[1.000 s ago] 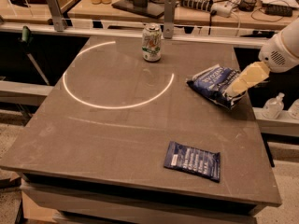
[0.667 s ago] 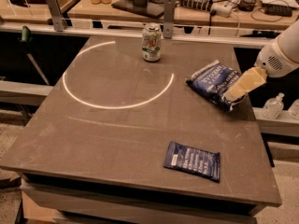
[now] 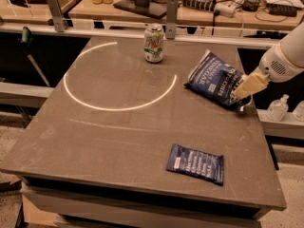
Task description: Move blue chip bag near 7up can
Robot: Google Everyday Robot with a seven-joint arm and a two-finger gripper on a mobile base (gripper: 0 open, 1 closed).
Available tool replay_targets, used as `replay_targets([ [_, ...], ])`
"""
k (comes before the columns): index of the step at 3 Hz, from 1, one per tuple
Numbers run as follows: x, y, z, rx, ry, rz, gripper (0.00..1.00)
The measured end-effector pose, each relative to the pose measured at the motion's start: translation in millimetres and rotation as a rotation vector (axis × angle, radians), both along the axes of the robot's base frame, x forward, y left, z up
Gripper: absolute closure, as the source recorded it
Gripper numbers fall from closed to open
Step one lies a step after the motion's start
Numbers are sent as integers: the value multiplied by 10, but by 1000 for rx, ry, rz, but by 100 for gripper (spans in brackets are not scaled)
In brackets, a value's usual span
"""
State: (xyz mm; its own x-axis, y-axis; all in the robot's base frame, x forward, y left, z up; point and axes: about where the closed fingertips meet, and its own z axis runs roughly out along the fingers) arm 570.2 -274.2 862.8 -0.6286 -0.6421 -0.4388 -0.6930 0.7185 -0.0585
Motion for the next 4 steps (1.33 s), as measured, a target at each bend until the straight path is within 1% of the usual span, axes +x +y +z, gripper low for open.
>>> replay_targets([
  [1, 167, 58, 253, 83, -96, -60, 92],
  [2, 532, 159, 615, 205, -239, -175, 100],
  [3, 794, 272, 720, 272, -298, -246, 100],
  [4, 982, 474, 725, 311, -310, -246, 100],
])
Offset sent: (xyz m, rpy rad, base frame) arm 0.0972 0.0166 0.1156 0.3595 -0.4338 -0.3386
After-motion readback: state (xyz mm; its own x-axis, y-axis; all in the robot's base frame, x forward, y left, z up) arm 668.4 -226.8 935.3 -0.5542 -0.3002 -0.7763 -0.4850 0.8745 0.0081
